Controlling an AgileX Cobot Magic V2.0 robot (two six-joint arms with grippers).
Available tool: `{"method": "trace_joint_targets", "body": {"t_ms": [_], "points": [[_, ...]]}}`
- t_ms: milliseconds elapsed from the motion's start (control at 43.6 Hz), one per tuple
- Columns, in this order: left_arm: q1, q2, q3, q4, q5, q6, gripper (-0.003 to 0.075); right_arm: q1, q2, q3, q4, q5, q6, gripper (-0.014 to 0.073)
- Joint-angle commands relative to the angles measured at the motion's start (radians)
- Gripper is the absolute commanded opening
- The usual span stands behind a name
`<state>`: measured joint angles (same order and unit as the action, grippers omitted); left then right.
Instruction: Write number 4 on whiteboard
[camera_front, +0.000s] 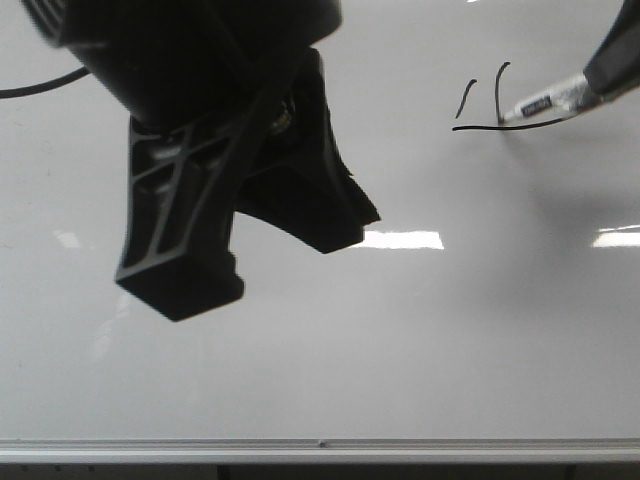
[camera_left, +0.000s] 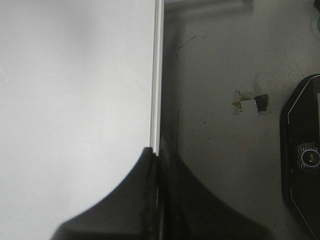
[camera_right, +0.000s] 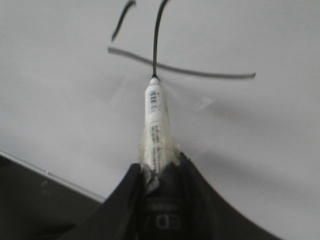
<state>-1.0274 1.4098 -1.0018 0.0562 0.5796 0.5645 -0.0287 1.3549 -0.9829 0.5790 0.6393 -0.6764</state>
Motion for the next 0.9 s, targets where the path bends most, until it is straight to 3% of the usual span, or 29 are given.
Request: {"method": "trace_joint_targets", "body": {"t_ms": [0, 298, 344, 413, 528, 574, 872], "points": [[0.0, -0.036, -0.033, -0.007, -0.046, -0.008, -0.002, -0.002, -0.019, 0.056, -0.017, -0.039, 0.022, -0.0062], [0.0, -0.036, -0.033, -0.007, -0.052, -0.008, 0.001, 0.033, -0.179, 0.073, 0.0, 0.038, 0.014, -0.0062], [0.0, -0.036, -0.033, -0.007, -0.063, -0.008, 0.0062, 0.061, -0.208, 0.066, -0.001, 0.061, -0.008, -0.0062], [0.0, -0.036, -0.033, -0.007, -0.092, -0.008, 0.0201, 0.108, -0.24, 0.062, -0.001, 0.096, -0.054, -0.0062], [0.0, -0.038, -0.033, -0.007, -0.14, -0.01, 0.0502, 0.207, -0.263, 0.062, -0.001, 0.121, -0.138, -0.0062], [0.0, -0.04, -0.033, -0.007, -0.163, -0.019, 0.0552, 0.251, -0.269, 0.06, -0.001, 0.124, -0.164, -0.0062], [0.0, -0.04, -0.033, -0.002, -0.209, -0.021, 0.0555, 0.486, -0.271, 0.06, -0.001, 0.123, -0.208, -0.0062]]}}
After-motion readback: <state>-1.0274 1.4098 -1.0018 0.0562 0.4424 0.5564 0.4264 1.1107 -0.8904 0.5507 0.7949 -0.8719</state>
